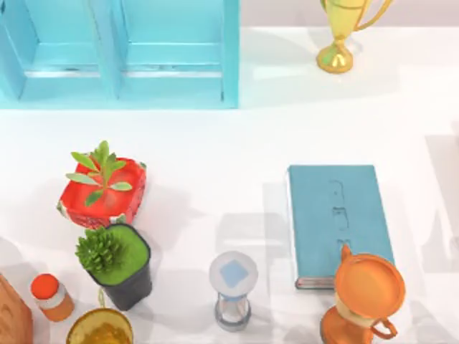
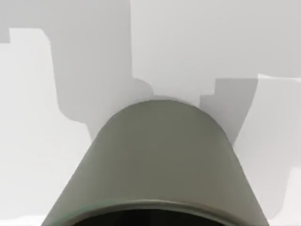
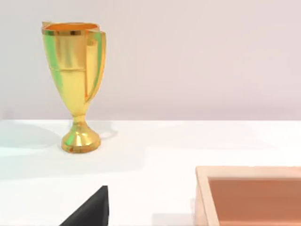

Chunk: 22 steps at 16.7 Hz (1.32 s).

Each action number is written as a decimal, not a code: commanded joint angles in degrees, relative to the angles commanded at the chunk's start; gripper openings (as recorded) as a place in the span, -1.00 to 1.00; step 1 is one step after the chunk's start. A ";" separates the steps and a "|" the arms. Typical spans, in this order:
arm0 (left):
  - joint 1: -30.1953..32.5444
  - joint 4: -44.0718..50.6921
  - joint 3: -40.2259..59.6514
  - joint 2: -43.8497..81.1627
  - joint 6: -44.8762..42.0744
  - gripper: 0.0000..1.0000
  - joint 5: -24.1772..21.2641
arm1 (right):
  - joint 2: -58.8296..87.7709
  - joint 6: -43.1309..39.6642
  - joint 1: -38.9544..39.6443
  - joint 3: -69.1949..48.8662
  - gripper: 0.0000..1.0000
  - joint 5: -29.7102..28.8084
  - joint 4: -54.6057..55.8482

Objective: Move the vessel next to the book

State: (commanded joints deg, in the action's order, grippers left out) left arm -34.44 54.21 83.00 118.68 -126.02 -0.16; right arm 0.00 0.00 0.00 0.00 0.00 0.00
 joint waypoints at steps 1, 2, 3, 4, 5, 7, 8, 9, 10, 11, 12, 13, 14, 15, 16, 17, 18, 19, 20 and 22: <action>0.00 0.00 0.00 0.00 0.00 -0.06 0.00 | 0.00 0.00 0.00 0.00 1.00 0.00 0.00; 0.00 0.00 0.00 0.00 0.00 -0.21 0.00 | 0.00 0.00 0.00 0.00 1.00 0.00 0.00; 0.00 0.00 0.00 0.00 0.00 -0.36 0.00 | 0.00 0.00 0.00 0.00 1.00 0.00 0.00; 0.00 0.00 0.00 0.00 0.00 -0.51 0.00 | 0.00 0.00 0.00 0.00 1.00 0.00 0.00; 0.00 0.00 0.00 0.00 0.00 -0.66 0.00 | 0.00 0.00 0.00 0.00 1.00 0.00 0.00; 0.00 0.00 0.00 0.00 0.00 -0.96 0.00 | 0.00 0.00 0.00 0.00 1.00 0.00 0.00; 0.00 0.00 0.00 0.00 0.00 -1.00 0.00 | 0.00 0.00 0.00 0.00 1.00 0.00 0.00; 0.00 0.00 0.00 0.00 0.00 -1.00 0.00 | 0.00 0.00 0.00 0.00 1.00 0.00 0.00; 0.00 0.00 0.00 0.00 0.00 -1.00 0.00 | 0.00 0.00 0.00 0.00 1.00 0.00 0.00; 0.00 0.00 0.00 0.00 0.00 -1.00 0.00 | 0.00 0.00 0.00 0.00 1.00 0.00 0.00; 0.00 0.00 0.00 0.00 0.00 -1.00 0.00 | 0.00 0.00 0.00 0.00 1.00 0.00 0.00; 0.00 0.00 0.00 0.00 0.00 -1.00 0.00 | 0.00 0.00 0.00 0.00 1.00 0.00 0.00; 0.00 0.00 0.00 0.00 0.00 -1.00 0.00 | 0.00 0.00 0.00 0.00 1.00 0.00 0.00; 0.00 0.00 0.00 0.00 0.00 -1.00 0.00 | 0.00 0.00 0.00 0.00 1.00 0.00 0.00; -0.11 0.00 0.00 -0.05 -0.04 -1.00 0.00 | 0.00 0.00 0.00 0.00 1.00 0.00 0.00; -0.23 -0.12 0.02 -0.04 -0.10 -1.00 0.02 | 0.00 0.00 0.00 0.00 1.00 0.00 0.00; -0.84 -0.71 0.17 -0.04 -0.39 -1.00 0.15 | 0.00 0.00 0.00 0.00 1.00 0.00 0.00; -1.91 -1.69 0.50 -0.15 -0.79 -1.00 0.41 | 0.00 0.00 0.00 0.00 1.00 0.00 0.00; -3.23 -2.96 1.05 -0.44 -1.22 -1.00 0.78 | 0.00 0.00 0.00 0.00 1.00 0.00 0.00; -5.99 -5.21 2.52 -1.47 -1.93 -1.00 1.65 | 0.00 0.00 0.00 0.00 1.00 0.00 0.00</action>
State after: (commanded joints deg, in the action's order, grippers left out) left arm -40.43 49.00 85.53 117.21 -127.96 1.49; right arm 0.00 0.00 0.00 0.00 0.00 0.00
